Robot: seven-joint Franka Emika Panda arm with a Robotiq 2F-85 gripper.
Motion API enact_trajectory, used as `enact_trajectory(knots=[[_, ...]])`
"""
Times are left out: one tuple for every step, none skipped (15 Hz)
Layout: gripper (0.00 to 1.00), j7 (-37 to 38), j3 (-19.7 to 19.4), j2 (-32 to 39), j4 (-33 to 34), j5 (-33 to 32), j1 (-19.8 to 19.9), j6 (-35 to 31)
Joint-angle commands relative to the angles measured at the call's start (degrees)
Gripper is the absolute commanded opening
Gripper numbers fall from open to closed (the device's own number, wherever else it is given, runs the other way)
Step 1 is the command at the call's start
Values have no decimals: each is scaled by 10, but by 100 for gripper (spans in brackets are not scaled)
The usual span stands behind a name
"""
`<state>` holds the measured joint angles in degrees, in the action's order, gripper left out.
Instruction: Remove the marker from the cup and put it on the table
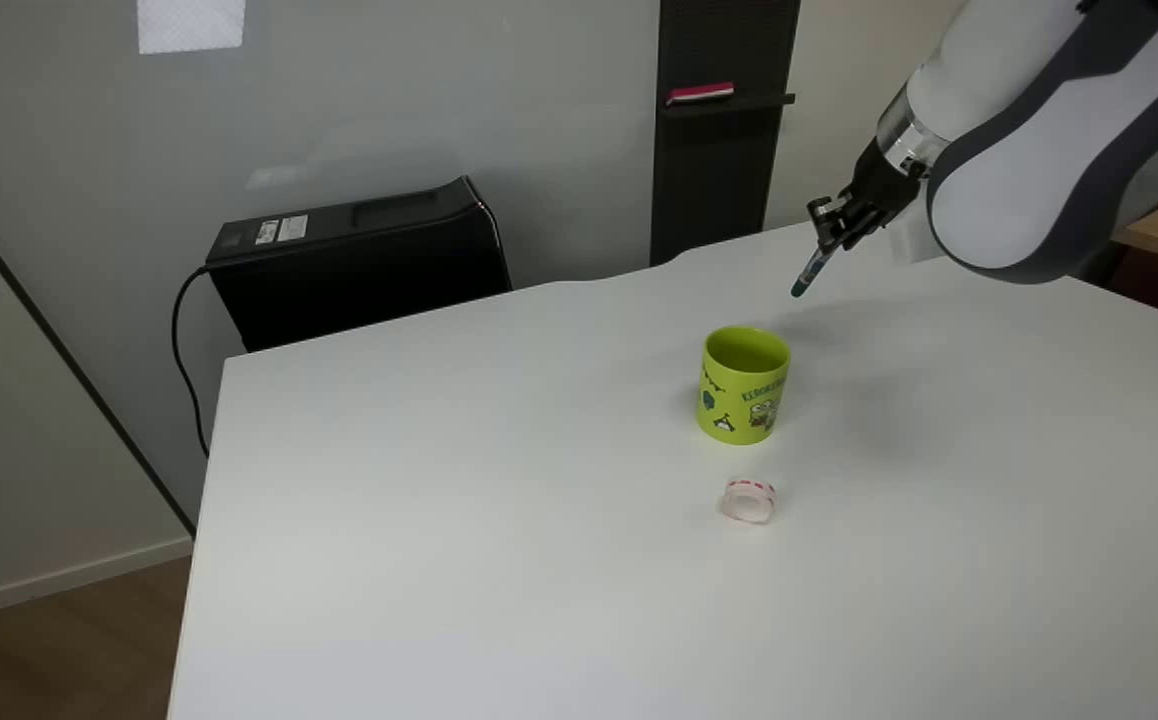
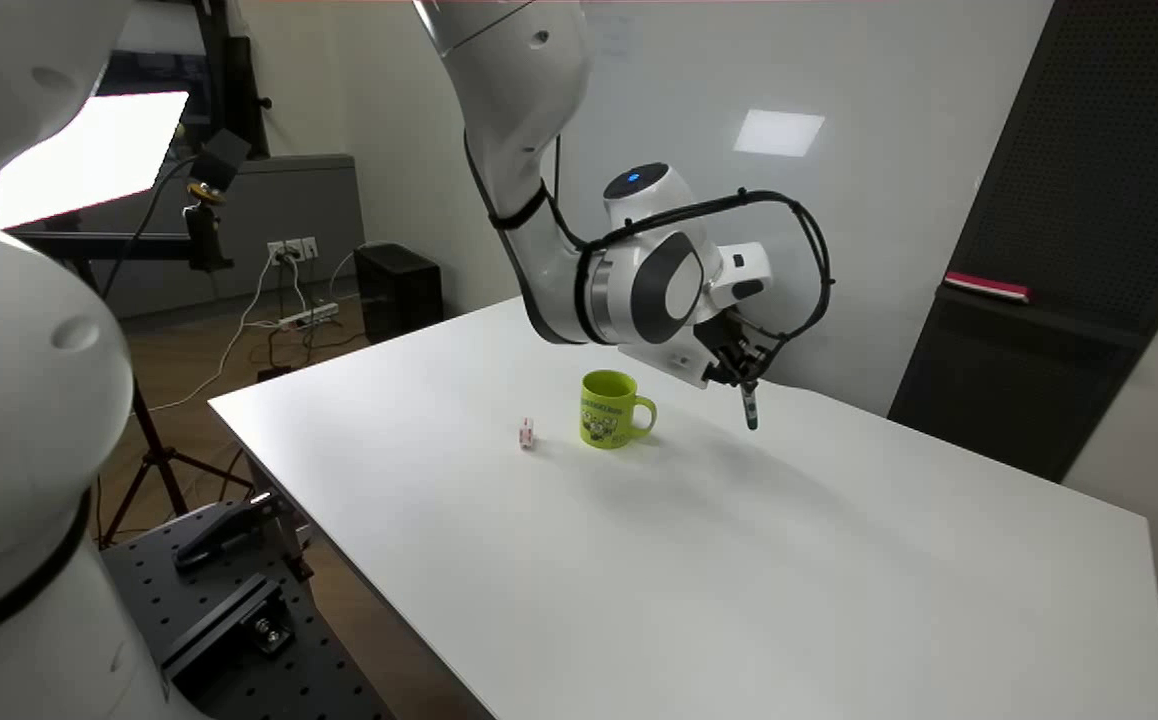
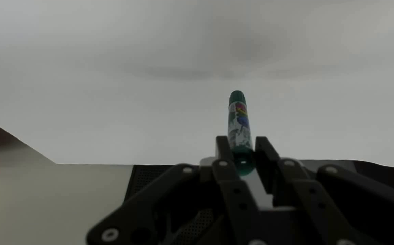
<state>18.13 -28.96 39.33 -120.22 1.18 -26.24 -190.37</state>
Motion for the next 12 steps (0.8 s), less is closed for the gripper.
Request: enact_trajectory(knots=[[4,-38,28,-24,-35,62,5,-10],[4,-42,33,-24,-37,74,5,-9],[4,-45,37,-24,-38,85,5,-8],[4,-46,37,-22,-39,95,2,-9],[4,-48,41,-23,-40,102,4,-9],[4,-49,42,-22,-41,109,2,-9],[4,-50,43,-23,-42,115,3,-8],[4,-58,46,-22,-67,113,6,-33],[4,-62,44,-21,-71,117,3,-34],[4,-65,44,-17,-76,122,-1,-38],[4,-68,45,-14,-80,127,-4,-41],[17,-69,45,-10,-81,132,-9,-38]])
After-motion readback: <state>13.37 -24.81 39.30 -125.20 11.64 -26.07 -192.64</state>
